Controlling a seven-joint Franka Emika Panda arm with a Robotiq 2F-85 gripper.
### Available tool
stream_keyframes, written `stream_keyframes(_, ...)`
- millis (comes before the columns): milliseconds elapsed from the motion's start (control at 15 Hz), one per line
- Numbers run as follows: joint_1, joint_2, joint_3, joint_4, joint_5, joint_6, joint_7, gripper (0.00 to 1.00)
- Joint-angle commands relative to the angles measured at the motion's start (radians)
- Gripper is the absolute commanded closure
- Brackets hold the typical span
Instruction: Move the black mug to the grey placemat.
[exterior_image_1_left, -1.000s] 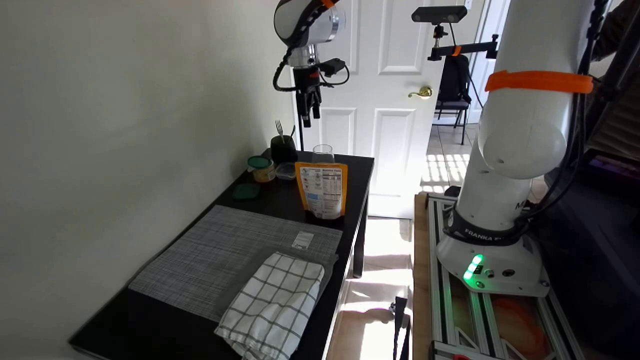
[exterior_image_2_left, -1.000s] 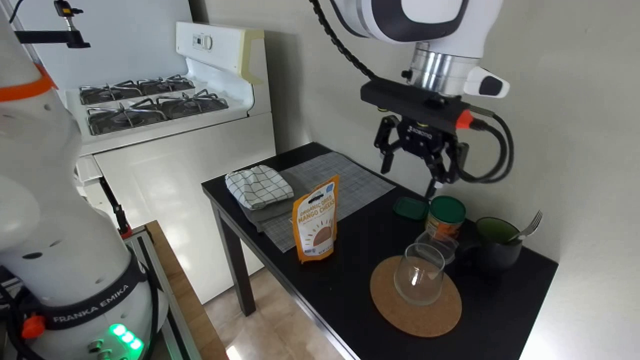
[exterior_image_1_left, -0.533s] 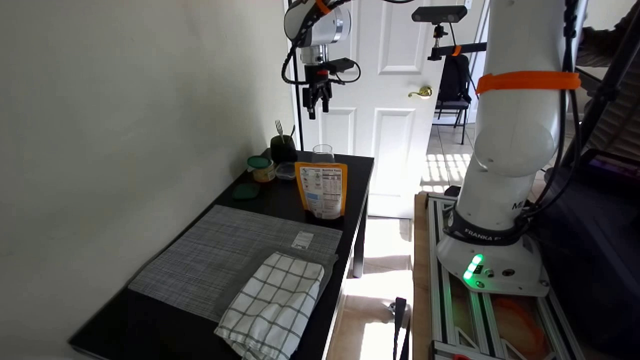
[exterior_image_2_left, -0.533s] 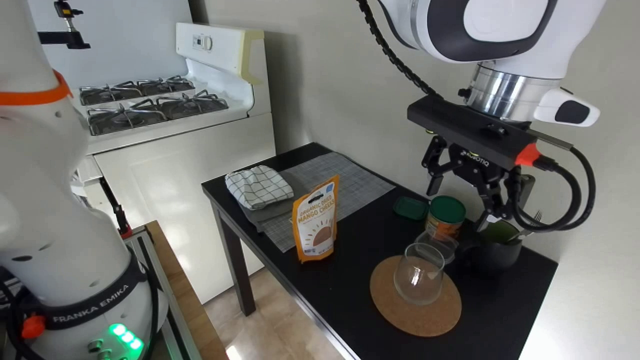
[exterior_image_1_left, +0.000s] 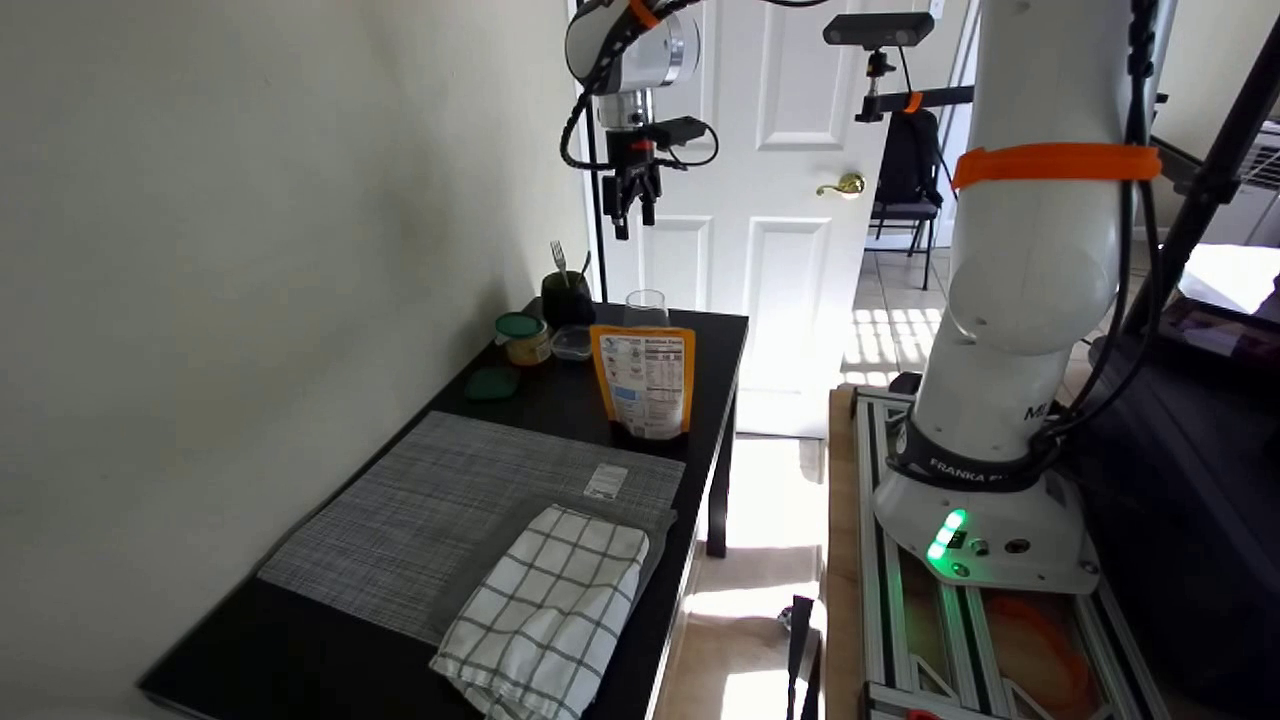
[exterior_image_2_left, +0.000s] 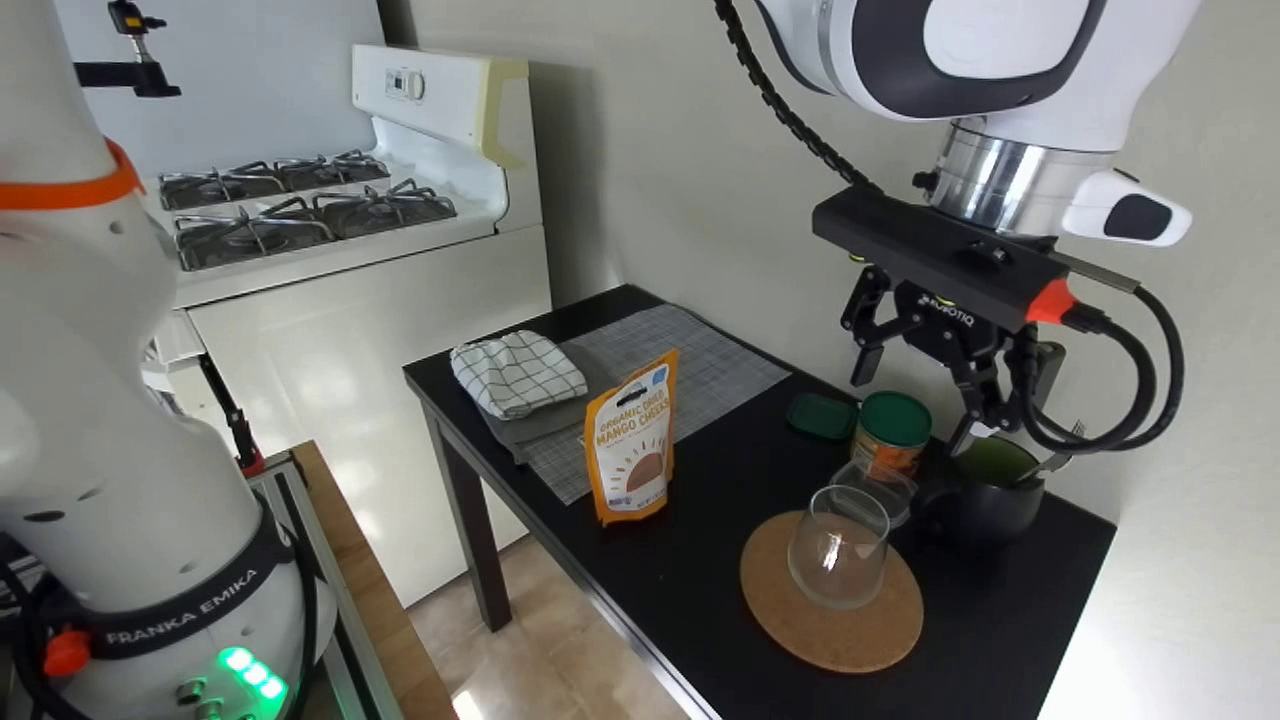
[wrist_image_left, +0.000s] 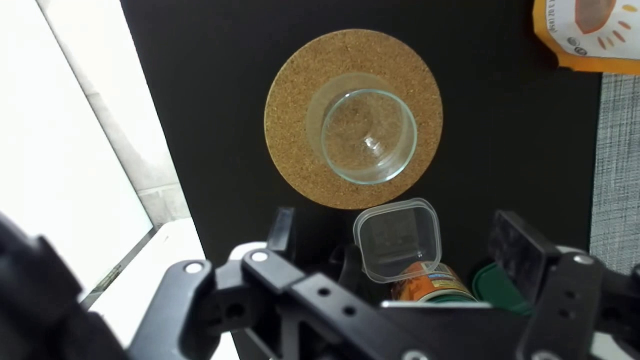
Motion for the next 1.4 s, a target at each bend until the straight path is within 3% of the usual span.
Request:
stream_keyframes(0, -0.022, 0.019, 0.02, 0.005, 0.033, 0.045, -0.014, 0.0)
stream_keyframes(533, -0.044, 0.191, 0.064, 0.06, 0.159, 0.308, 0.113, 0.0)
stream_keyframes(1333, -0.134, 0.402, 0.179, 0.232, 0.19, 0.335, 0.101, 0.0)
